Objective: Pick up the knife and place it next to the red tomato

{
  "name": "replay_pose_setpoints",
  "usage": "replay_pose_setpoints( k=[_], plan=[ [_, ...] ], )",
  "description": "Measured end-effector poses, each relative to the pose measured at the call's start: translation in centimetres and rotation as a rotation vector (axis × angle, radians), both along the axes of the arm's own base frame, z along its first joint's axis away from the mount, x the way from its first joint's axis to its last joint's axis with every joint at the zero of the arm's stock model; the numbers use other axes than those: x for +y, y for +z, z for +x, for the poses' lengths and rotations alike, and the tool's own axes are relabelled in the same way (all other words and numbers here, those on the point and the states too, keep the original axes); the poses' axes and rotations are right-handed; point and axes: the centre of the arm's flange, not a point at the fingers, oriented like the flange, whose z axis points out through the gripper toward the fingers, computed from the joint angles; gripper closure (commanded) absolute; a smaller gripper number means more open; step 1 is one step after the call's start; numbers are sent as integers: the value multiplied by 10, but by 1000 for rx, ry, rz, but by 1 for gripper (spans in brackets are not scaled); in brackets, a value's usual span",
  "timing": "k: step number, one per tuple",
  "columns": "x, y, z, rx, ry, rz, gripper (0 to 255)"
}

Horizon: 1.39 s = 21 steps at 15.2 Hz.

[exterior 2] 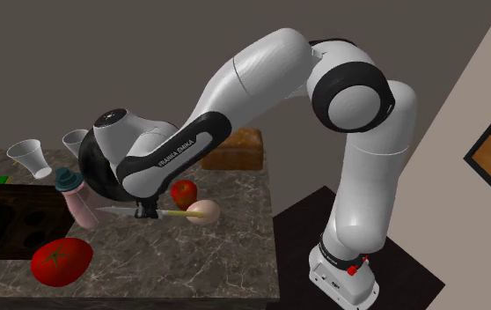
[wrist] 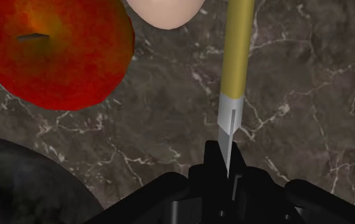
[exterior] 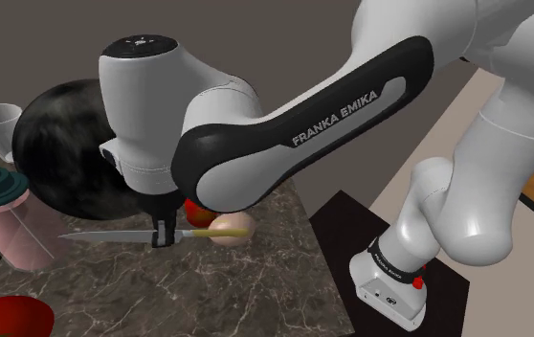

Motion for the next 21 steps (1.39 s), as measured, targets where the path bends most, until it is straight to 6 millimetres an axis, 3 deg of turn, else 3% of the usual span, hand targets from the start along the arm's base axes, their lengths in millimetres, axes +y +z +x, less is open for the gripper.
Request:
replay_pose_setpoints(
  k=[11,18,19,21],
  plan=[
    [2,-58,0,0,0,0,255],
    [1,-64,0,0,0,0,255],
    [1,-64,0,0,0,0,0],
    [1,-64,0,0,0,0,0]
  ],
)
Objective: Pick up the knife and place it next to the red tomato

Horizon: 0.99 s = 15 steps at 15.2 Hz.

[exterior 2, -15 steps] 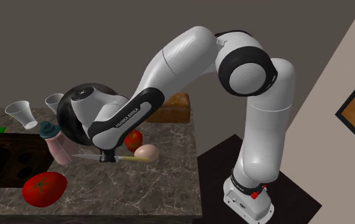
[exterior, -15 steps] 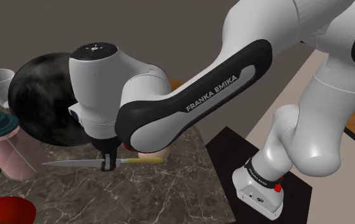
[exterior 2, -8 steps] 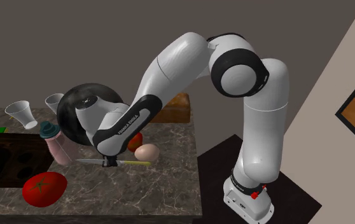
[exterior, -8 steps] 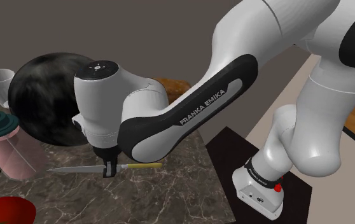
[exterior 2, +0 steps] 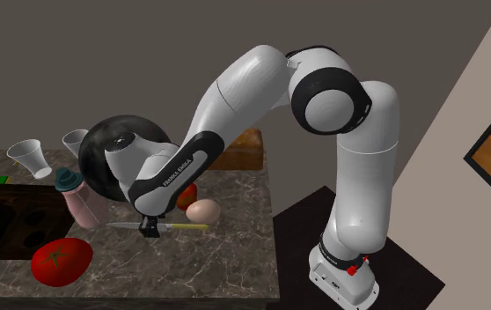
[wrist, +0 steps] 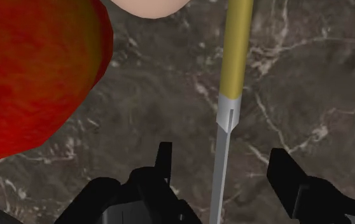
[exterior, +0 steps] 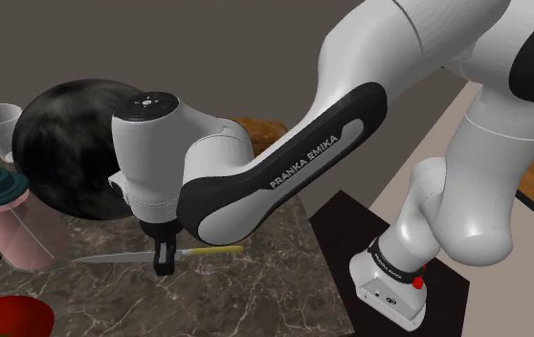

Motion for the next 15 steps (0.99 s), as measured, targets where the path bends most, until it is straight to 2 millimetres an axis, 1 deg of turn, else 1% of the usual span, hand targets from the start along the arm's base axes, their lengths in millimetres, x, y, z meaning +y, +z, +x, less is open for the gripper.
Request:
replay_pose_setpoints(
  k=[4,5,7,8,9,15],
  plan=[
    [0,0,0,0,0,0,0],
    [0,6,0,0,0,0,0],
    [-1,26,2,-1,0,1,0],
    [1,38,-1,-1,-1,1,0],
    [0,45,0,-1,0,1,0],
    [1,50,1,0,0,0,0]
  ],
)
